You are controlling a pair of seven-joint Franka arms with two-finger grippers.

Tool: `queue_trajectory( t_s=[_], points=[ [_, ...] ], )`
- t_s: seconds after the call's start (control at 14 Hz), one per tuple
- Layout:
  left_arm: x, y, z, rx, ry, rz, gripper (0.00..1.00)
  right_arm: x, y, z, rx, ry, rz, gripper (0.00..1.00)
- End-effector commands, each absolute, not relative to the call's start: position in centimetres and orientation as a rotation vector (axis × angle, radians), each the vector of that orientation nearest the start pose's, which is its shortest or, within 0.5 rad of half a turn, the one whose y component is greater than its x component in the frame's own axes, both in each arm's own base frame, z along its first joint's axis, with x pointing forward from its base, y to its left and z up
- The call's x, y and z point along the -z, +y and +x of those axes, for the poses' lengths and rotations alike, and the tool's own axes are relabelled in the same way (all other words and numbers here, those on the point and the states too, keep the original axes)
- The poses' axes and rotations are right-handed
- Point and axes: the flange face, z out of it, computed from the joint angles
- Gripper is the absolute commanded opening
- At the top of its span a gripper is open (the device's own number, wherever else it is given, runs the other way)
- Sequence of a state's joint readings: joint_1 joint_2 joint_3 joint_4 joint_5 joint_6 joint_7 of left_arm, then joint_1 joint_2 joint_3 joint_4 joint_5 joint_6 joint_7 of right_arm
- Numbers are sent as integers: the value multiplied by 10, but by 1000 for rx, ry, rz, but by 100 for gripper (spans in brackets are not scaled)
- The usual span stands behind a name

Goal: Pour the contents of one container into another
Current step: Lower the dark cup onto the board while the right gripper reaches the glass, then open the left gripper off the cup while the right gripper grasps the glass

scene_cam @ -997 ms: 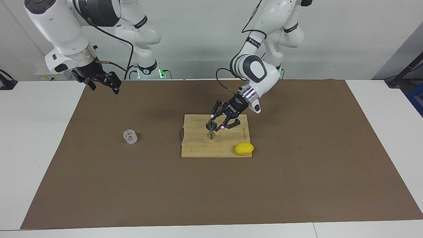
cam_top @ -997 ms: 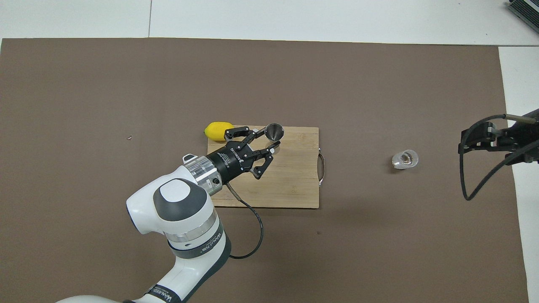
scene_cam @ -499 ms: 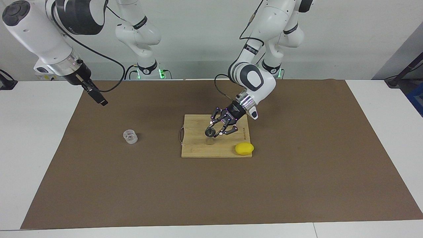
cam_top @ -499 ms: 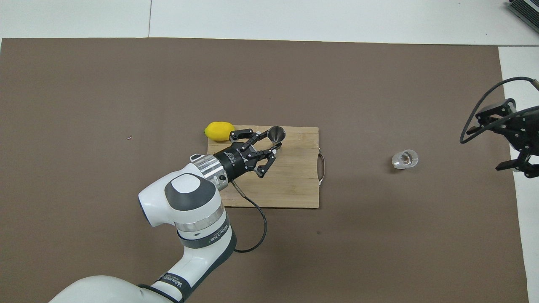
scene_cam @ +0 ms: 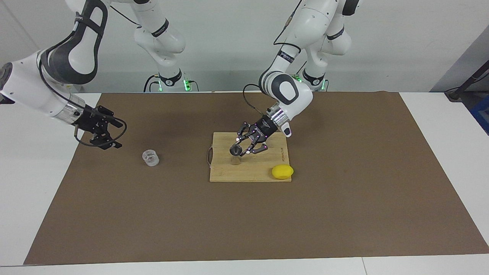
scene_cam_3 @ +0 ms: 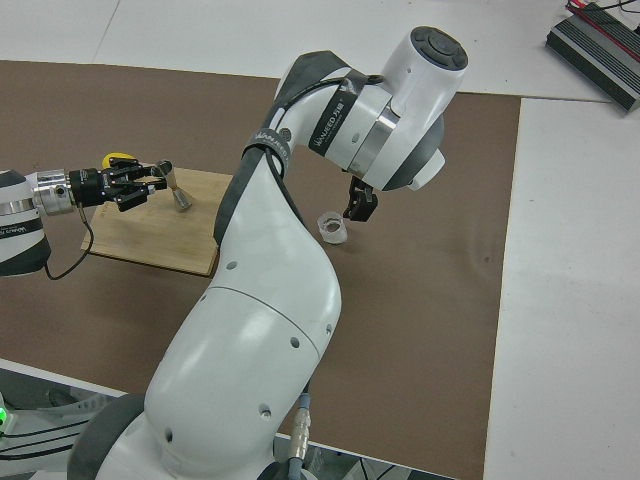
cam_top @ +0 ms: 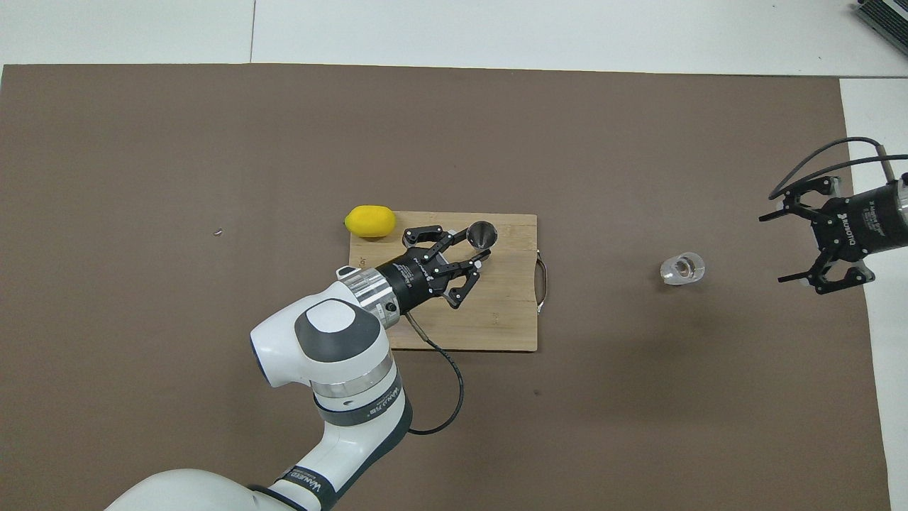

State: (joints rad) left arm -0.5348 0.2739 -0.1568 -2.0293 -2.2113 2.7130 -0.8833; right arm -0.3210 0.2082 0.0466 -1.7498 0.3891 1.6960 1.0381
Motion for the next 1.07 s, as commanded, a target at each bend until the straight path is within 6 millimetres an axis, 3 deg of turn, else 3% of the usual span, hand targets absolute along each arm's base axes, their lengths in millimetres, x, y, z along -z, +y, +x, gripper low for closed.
queue_trajectory(
  t_s=[0.0, 0.21, 0.5, 0.57, 0.64, 0.71, 1.0],
  points=[
    [-312, -361, 478, 808, 1891, 869, 0, -408, -129, 588, -609, 1870, -2062, 95],
    [-310, -359, 477, 807, 1894, 869, 0, -372, -142, 589, -656, 1860, -2010, 94],
    [-307, -357, 476, 805, 1902, 872, 0, -301, -174, 584, -733, 1710, -2013, 92],
    [-305, -357, 475, 804, 1905, 872, 0, -294, -177, 583, -732, 1681, -2005, 92],
    [-305, -357, 475, 804, 1905, 872, 28, -289, -179, 583, -740, 1670, -1986, 92],
    [-305, -355, 476, 800, 1909, 870, 99, -284, -179, 580, -752, 1653, -1989, 92],
    [-304, -354, 475, 799, 1908, 876, 100, -260, -159, 559, -822, 1582, -1933, 91]
  ],
)
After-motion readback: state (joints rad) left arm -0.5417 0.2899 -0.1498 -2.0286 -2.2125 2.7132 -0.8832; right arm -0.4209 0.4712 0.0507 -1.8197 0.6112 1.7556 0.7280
